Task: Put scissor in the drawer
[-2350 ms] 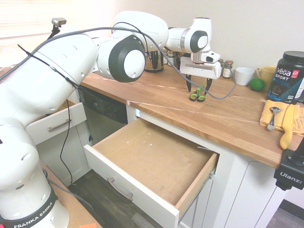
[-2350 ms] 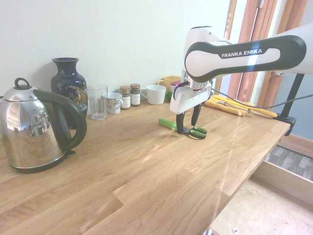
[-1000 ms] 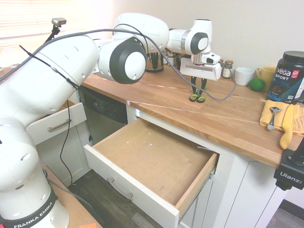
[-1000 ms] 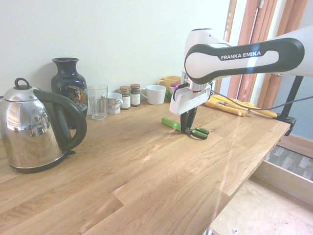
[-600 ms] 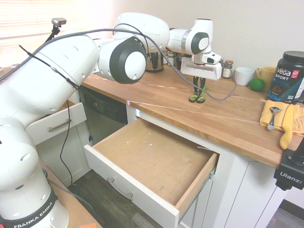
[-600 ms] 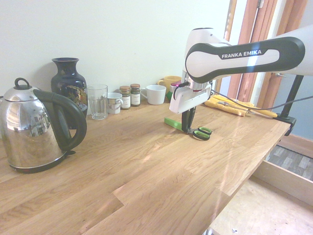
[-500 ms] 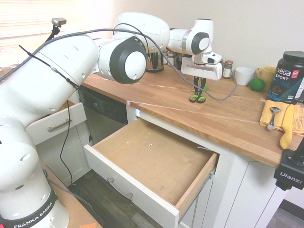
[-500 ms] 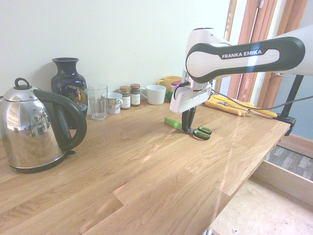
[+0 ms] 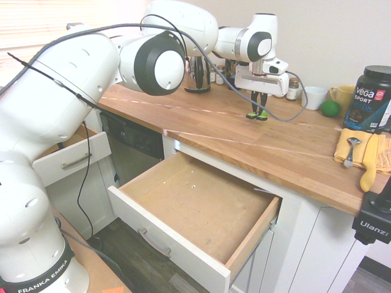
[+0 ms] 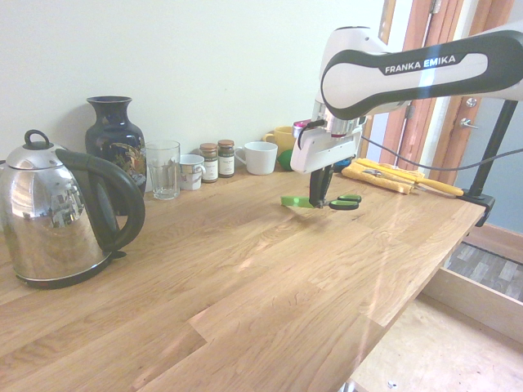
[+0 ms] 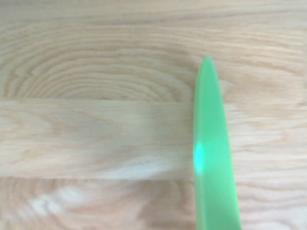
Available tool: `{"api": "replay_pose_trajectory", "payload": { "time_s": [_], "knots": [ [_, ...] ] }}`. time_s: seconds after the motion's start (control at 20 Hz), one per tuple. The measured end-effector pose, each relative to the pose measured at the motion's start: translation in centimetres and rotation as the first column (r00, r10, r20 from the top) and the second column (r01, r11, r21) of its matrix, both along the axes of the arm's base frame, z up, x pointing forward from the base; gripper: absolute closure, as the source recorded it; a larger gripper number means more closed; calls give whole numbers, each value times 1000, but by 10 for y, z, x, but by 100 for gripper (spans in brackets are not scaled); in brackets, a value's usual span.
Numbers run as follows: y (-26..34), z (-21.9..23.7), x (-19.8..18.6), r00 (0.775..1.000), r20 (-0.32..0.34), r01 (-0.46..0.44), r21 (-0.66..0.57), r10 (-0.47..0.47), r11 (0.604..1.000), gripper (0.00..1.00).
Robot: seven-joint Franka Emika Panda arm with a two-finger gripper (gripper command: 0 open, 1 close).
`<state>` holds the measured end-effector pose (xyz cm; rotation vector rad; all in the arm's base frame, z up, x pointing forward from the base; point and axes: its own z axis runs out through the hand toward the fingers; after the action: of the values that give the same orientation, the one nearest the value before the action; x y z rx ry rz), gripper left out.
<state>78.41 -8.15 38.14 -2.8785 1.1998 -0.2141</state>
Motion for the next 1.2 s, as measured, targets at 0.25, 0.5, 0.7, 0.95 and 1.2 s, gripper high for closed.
{"api": "replay_pose_trajectory", "payload": {
  "time_s": [0.25,0.5,0.7,0.95,1.2],
  "knots": [
    [-3,16,-18,1000,16,8,5,-9,1000,100],
    [-6,30,-41,999,29,19,14,-20,1000,100],
    [-3,43,-60,999,37,19,18,-19,1000,100],
    [3,54,-96,999,48,15,20,-16,1000,100],
    [8,58,-144,999,46,5,6,-6,1000,100]
  ]
}}
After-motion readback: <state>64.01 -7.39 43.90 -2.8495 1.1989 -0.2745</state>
